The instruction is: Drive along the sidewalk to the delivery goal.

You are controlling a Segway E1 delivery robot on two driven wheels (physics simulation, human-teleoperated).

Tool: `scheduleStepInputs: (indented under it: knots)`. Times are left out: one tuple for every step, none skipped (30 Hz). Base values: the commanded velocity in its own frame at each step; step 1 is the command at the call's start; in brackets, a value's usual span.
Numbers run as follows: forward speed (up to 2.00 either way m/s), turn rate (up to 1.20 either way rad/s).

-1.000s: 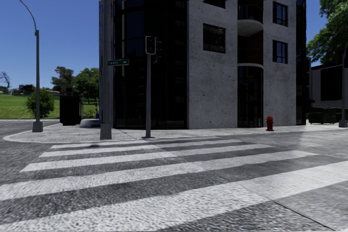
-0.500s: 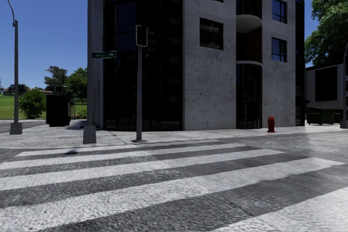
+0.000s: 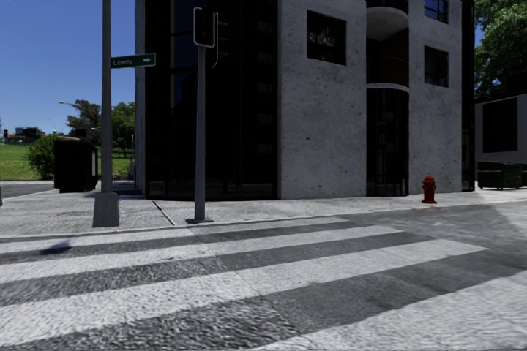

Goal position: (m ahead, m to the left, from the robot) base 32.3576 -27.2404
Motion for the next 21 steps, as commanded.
scheduleStepInputs:
  knots:
    - [2.00, 0.00]
    - [2.00, 0.00]
    - [2.00, 0.00]
    - [2.00, 0.00]
    - [2.00, 0.00]
    - [2.00, 0.00]
    - [2.00, 0.00]
    - [2.00, 0.00]
    - [2.00, 0.00]
    - [2.00, 0.00]
    - [2.00, 0.00]
    - [2.00, 0.00]
    - [2.00, 0.00]
    - [2.00, 0.00]
    - [2.00, 0.00]
    - [2.00, -0.09]
    - [2.00, -0.13]
    - [2.00, -0.13]
    - [2.00, -0.14]
    - [2.00, -0.14]
    - [2.00, -0.15]
